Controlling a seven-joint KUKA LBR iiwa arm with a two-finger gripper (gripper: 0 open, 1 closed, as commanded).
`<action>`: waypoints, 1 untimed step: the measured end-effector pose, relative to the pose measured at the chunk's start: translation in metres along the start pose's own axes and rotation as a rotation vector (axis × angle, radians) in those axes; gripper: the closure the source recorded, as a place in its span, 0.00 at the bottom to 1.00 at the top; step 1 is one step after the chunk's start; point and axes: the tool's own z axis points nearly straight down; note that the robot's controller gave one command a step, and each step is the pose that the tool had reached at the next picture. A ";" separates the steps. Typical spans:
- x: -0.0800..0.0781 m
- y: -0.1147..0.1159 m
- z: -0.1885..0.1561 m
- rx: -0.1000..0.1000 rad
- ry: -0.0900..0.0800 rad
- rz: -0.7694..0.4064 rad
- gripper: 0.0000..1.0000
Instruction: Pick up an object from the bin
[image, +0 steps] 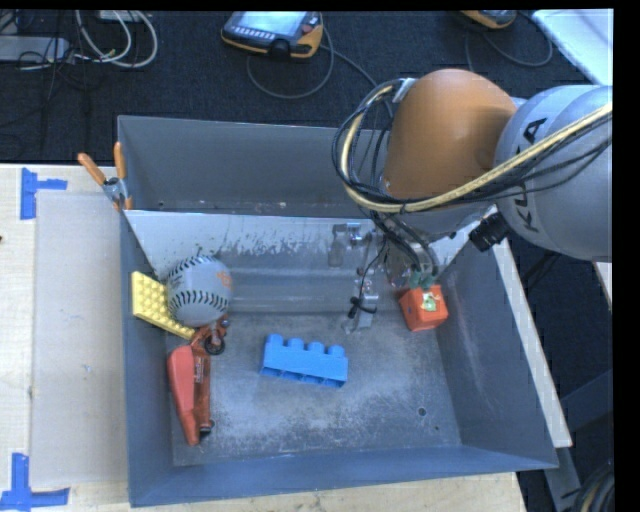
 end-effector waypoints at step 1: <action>-0.001 0.000 -0.005 -0.001 -0.008 0.001 0.00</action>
Offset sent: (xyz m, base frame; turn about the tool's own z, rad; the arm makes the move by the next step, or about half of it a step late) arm -0.0100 0.0715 -0.0952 -0.2099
